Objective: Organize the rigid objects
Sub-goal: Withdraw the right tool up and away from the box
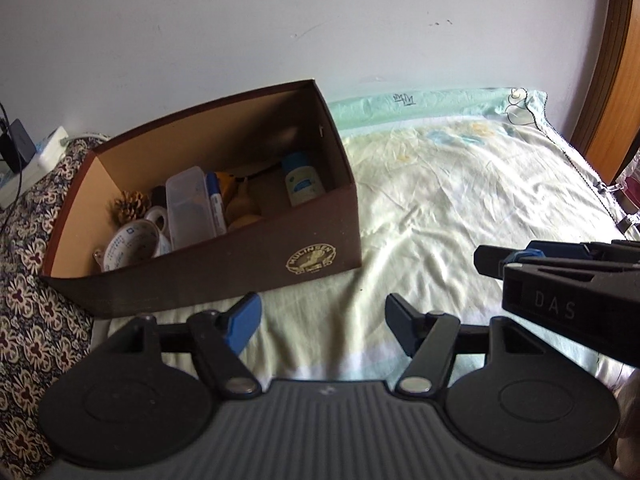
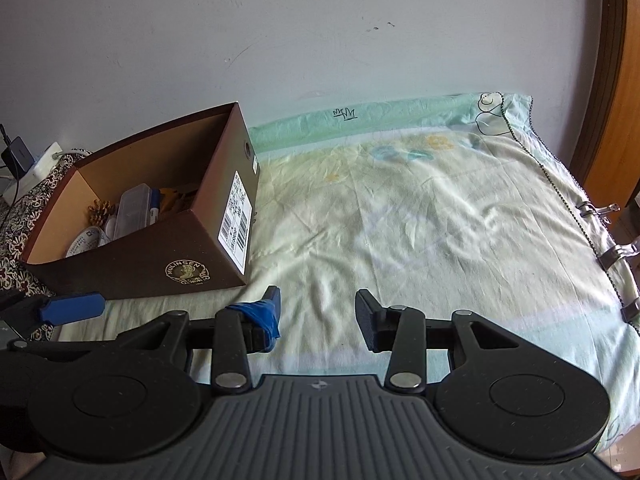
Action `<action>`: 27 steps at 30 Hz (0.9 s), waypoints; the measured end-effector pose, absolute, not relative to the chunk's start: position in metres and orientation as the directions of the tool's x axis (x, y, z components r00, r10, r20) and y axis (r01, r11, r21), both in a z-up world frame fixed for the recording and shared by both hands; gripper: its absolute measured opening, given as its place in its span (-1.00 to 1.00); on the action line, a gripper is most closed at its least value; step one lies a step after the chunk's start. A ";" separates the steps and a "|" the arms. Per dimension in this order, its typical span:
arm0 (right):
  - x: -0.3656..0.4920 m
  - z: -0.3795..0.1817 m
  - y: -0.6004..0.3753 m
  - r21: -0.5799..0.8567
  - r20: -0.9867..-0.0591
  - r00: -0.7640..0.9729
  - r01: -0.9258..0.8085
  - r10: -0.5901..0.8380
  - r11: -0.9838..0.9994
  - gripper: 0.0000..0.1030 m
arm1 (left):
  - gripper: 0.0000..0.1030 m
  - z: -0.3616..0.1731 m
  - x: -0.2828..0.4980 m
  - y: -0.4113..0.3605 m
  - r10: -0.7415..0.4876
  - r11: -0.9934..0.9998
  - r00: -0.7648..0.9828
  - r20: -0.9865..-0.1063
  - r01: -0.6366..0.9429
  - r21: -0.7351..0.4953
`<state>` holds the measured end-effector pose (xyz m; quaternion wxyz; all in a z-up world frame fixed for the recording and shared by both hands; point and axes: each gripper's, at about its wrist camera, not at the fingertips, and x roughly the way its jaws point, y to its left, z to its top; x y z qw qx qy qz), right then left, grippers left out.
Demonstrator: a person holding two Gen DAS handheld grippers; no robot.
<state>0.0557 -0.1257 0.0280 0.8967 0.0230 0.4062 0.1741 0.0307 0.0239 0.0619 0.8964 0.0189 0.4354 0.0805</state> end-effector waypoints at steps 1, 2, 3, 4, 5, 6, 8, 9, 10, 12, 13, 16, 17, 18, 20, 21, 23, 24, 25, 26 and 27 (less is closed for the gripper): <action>0.057 0.029 -0.121 0.182 -0.719 0.608 -0.303 0.337 0.935 -0.51 | 0.31 0.062 0.030 0.027 0.172 0.984 0.609 -0.774 -0.143 0.107; 0.058 0.030 -0.117 0.180 -0.718 0.607 -0.312 0.341 0.933 -0.51 | 0.31 0.061 0.030 0.030 0.187 0.981 0.609 -0.771 -0.159 0.112; 0.060 0.031 -0.114 0.180 -0.716 0.606 -0.320 0.347 0.930 -0.51 | 0.31 0.060 0.029 0.033 0.197 0.978 0.608 -0.769 -0.172 0.115; 0.061 0.032 -0.110 0.180 -0.713 0.604 -0.331 0.355 0.926 -0.51 | 0.31 0.060 0.029 0.038 0.206 0.976 0.607 -0.768 -0.186 0.115; 0.062 0.035 -0.106 0.182 -0.710 0.603 -0.343 0.364 0.922 -0.51 | 0.31 0.059 0.028 0.041 0.210 0.974 0.606 -0.767 -0.195 0.113; 0.062 0.037 -0.102 0.183 -0.707 0.602 -0.351 0.371 0.918 -0.51 | 0.31 0.060 0.028 0.046 0.215 0.972 0.605 -0.767 -0.209 0.108; 0.065 0.041 -0.094 0.187 -0.699 0.602 -0.367 0.386 0.911 -0.51 | 0.31 0.061 0.027 0.053 0.227 0.968 0.606 -0.762 -0.228 0.107; 0.065 0.043 -0.090 0.191 -0.694 0.603 -0.375 0.395 0.907 -0.51 | 0.31 0.062 0.027 0.057 0.235 0.965 0.609 -0.757 -0.237 0.109; 0.066 0.045 -0.086 0.193 -0.689 0.603 -0.382 0.402 0.904 -0.51 | 0.31 0.064 0.027 0.061 0.244 0.963 0.612 -0.752 -0.246 0.112; 0.068 0.049 -0.076 0.195 -0.680 0.604 -0.398 0.416 0.897 -0.51 | 0.32 0.066 0.028 0.068 0.259 0.958 0.616 -0.744 -0.264 0.114; 0.069 0.052 -0.071 0.195 -0.674 0.605 -0.408 0.424 0.892 -0.51 | 0.32 0.068 0.029 0.074 0.264 0.955 0.619 -0.740 -0.277 0.109; 0.071 0.059 -0.058 0.192 -0.654 0.611 -0.436 0.446 0.879 -0.51 | 0.32 0.072 0.033 0.087 0.275 0.947 0.624 -0.731 -0.306 0.095; 0.072 0.061 -0.052 0.189 -0.645 0.613 -0.451 0.456 0.873 -0.51 | 0.32 0.072 0.034 0.091 0.282 0.945 0.626 -0.727 -0.313 0.097; 0.072 0.061 -0.048 0.185 -0.639 0.615 -0.460 0.462 0.869 -0.51 | 0.32 0.072 0.036 0.095 0.293 0.942 0.627 -0.722 -0.320 0.105; 0.073 0.063 -0.038 0.167 -0.628 0.623 -0.476 0.465 0.863 -0.51 | 0.33 0.070 0.040 0.101 0.315 0.934 0.622 -0.717 -0.335 0.119; 0.075 0.063 -0.033 0.160 -0.624 0.626 -0.484 0.468 0.860 -0.51 | 0.33 0.069 0.042 0.106 0.320 0.932 0.617 -0.718 -0.343 0.120; 0.078 0.063 -0.025 0.158 -0.621 0.624 -0.494 0.475 0.855 -0.50 | 0.33 0.065 0.045 0.115 0.324 0.927 0.607 -0.725 -0.356 0.116; 0.079 0.062 -0.022 0.161 -0.619 0.622 -0.496 0.479 0.853 -0.50 | 0.33 0.063 0.047 0.118 0.327 0.925 0.605 -0.727 -0.361 0.116; 0.082 0.061 -0.019 0.163 -0.618 0.621 -0.499 0.482 0.851 -0.50 | 0.33 0.061 0.048 0.121 0.330 0.924 0.603 -0.726 -0.363 0.118; 0.084 0.060 -0.016 0.162 -0.619 0.622 -0.497 0.480 0.852 -0.50 | 0.33 0.059 0.050 0.124 0.333 0.923 0.602 -0.726 -0.364 0.121; 0.086 0.058 -0.013 0.156 -0.621 0.625 -0.492 0.473 0.856 -0.50 | 0.33 0.056 0.052 0.127 0.329 0.925 0.600 -0.729 -0.361 0.120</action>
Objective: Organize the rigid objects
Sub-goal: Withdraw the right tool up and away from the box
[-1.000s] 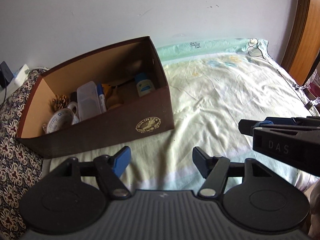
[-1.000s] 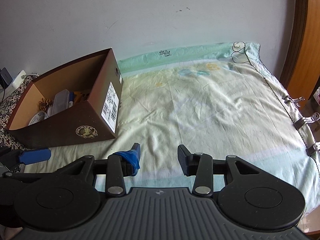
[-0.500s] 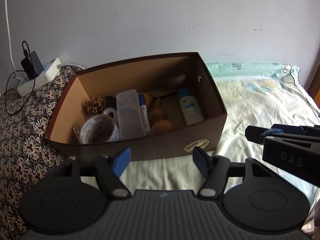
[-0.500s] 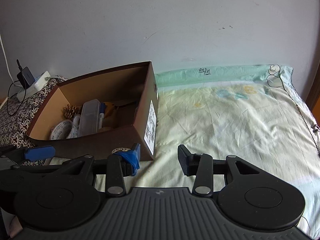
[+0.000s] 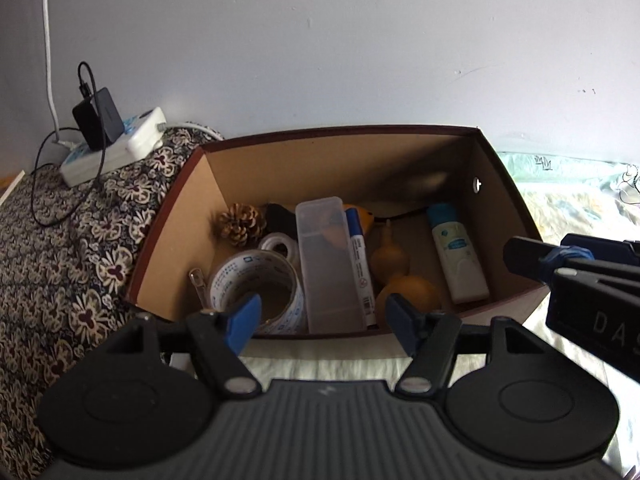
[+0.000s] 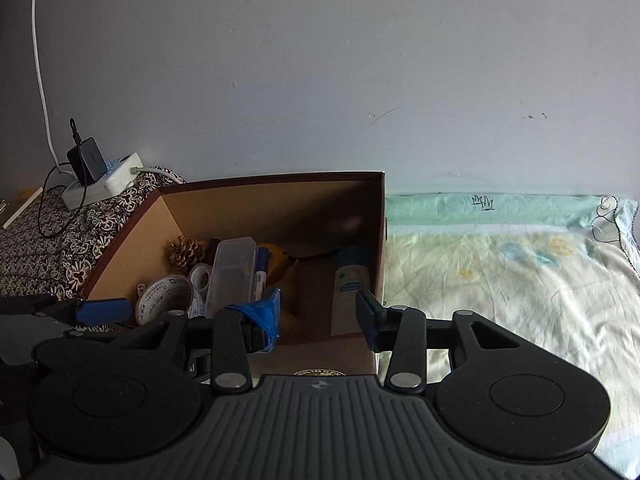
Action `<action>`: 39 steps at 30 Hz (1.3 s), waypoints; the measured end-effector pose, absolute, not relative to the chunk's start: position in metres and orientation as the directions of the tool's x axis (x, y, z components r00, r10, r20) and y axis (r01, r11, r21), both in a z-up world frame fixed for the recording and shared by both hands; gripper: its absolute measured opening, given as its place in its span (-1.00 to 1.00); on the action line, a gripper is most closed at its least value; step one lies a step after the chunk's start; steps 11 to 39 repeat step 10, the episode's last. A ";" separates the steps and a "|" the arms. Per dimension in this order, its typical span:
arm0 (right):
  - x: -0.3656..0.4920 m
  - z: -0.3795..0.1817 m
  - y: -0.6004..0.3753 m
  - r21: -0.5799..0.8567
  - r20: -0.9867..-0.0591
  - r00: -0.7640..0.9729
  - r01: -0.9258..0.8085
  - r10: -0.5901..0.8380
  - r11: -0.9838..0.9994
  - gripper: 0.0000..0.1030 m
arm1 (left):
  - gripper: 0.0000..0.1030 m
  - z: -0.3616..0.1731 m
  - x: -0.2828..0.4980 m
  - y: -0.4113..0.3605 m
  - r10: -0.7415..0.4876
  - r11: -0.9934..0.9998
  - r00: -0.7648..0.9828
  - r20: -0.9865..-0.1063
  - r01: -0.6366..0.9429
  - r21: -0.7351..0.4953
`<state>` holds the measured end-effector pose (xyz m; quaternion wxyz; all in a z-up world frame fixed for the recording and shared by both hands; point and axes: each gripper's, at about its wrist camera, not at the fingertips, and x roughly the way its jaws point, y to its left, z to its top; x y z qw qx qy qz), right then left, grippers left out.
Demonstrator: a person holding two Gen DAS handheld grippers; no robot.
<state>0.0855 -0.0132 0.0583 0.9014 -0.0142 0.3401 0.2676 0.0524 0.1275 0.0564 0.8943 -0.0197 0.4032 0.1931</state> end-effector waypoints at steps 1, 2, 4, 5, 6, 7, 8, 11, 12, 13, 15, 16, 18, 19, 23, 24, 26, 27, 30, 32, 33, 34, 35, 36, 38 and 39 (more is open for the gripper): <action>0.087 0.057 -0.011 0.153 -0.622 0.628 -0.488 0.468 0.859 -0.50 | 0.33 0.055 0.054 0.131 0.319 0.927 0.602 -0.732 -0.358 0.109; 0.089 0.055 -0.009 0.153 -0.623 0.629 -0.485 0.465 0.861 -0.50 | 0.33 0.054 0.054 0.134 0.302 0.931 0.607 -0.735 -0.352 0.092; 0.092 0.053 -0.007 0.160 -0.629 0.623 -0.481 0.465 0.862 -0.50 | 0.32 0.052 0.056 0.140 0.262 0.940 0.625 -0.736 -0.339 0.048; 0.094 0.051 -0.006 0.163 -0.631 0.621 -0.479 0.465 0.862 -0.50 | 0.30 0.052 0.056 0.142 0.257 0.940 0.634 -0.730 -0.338 0.038; 0.095 0.051 -0.006 0.165 -0.633 0.620 -0.477 0.464 0.863 -0.50 | 0.29 0.051 0.057 0.143 0.269 0.936 0.640 -0.720 -0.349 0.040; 0.096 0.050 -0.006 0.166 -0.634 0.621 -0.473 0.461 0.865 -0.50 | 0.27 0.052 0.058 0.144 0.288 0.931 0.640 -0.712 -0.360 0.053; 0.098 0.049 -0.005 0.167 -0.634 0.622 -0.469 0.459 0.867 -0.50 | 0.27 0.052 0.059 0.144 0.302 0.928 0.641 -0.706 -0.367 0.063; 0.101 0.048 -0.005 0.175 -0.635 0.622 -0.463 0.459 0.869 -0.50 | 0.29 0.052 0.061 0.148 0.296 0.929 0.642 -0.707 -0.367 0.055; 0.101 0.048 -0.005 0.175 -0.635 0.622 -0.463 0.459 0.869 -0.50 | 0.29 0.052 0.061 0.148 0.296 0.929 0.642 -0.707 -0.367 0.055; 0.101 0.048 -0.005 0.175 -0.635 0.622 -0.463 0.459 0.869 -0.50 | 0.29 0.052 0.061 0.148 0.296 0.929 0.642 -0.707 -0.367 0.055; 0.101 0.048 -0.005 0.175 -0.635 0.622 -0.463 0.459 0.869 -0.50 | 0.29 0.052 0.061 0.148 0.296 0.929 0.642 -0.707 -0.367 0.055; 0.101 0.048 -0.005 0.175 -0.635 0.622 -0.463 0.459 0.869 -0.50 | 0.29 0.052 0.061 0.148 0.296 0.929 0.642 -0.707 -0.367 0.055; 0.101 0.048 -0.005 0.175 -0.635 0.622 -0.463 0.459 0.869 -0.50 | 0.29 0.052 0.061 0.148 0.296 0.929 0.642 -0.707 -0.367 0.055; 0.101 0.048 -0.005 0.175 -0.635 0.622 -0.463 0.459 0.869 -0.50 | 0.29 0.052 0.061 0.148 0.296 0.929 0.642 -0.707 -0.367 0.055; 0.101 0.048 -0.005 0.175 -0.635 0.622 -0.463 0.459 0.869 -0.50 | 0.29 0.052 0.061 0.148 0.296 0.929 0.642 -0.707 -0.367 0.055; 0.101 0.048 -0.005 0.175 -0.635 0.622 -0.463 0.459 0.869 -0.50 | 0.29 0.052 0.061 0.148 0.296 0.929 0.642 -0.707 -0.367 0.055; 0.101 0.048 -0.005 0.175 -0.635 0.622 -0.463 0.459 0.869 -0.50 | 0.29 0.052 0.061 0.148 0.296 0.929 0.642 -0.707 -0.367 0.055; 0.101 0.048 -0.005 0.175 -0.635 0.622 -0.463 0.459 0.869 -0.50 | 0.29 0.052 0.061 0.148 0.296 0.929 0.642 -0.707 -0.367 0.055; 0.101 0.048 -0.005 0.175 -0.635 0.622 -0.463 0.459 0.869 -0.50 | 0.29 0.052 0.061 0.148 0.296 0.929 0.642 -0.707 -0.367 0.055; 0.101 0.048 -0.005 0.175 -0.635 0.622 -0.463 0.459 0.869 -0.50 | 0.29 0.052 0.061 0.148 0.296 0.929 0.642 -0.707 -0.367 0.055; 0.101 0.048 -0.005 0.175 -0.635 0.622 -0.463 0.459 0.869 -0.50 | 0.29 0.052 0.061 0.148 0.296 0.929 0.642 -0.707 -0.367 0.055; 0.101 0.048 -0.005 0.175 -0.635 0.622 -0.463 0.459 0.869 -0.50 | 0.29 0.052 0.061 0.148 0.296 0.929 0.642 -0.707 -0.367 0.055; 0.101 0.048 -0.005 0.175 -0.635 0.622 -0.463 0.459 0.869 -0.50 | 0.29 0.052 0.061 0.148 0.296 0.929 0.642 -0.707 -0.367 0.055; 0.101 0.048 -0.005 0.175 -0.635 0.622 -0.463 0.459 0.869 -0.50 | 0.29 0.052 0.061 0.148 0.296 0.929 0.642 -0.707 -0.367 0.055; 0.101 0.048 -0.005 0.175 -0.635 0.622 -0.463 0.459 0.869 -0.50 | 0.29 0.052 0.061 0.148 0.296 0.929 0.642 -0.707 -0.367 0.055; 0.101 0.048 -0.005 0.175 -0.635 0.622 -0.463 0.459 0.869 -0.50 | 0.29 0.052 0.061 0.148 0.296 0.929 0.642 -0.707 -0.367 0.055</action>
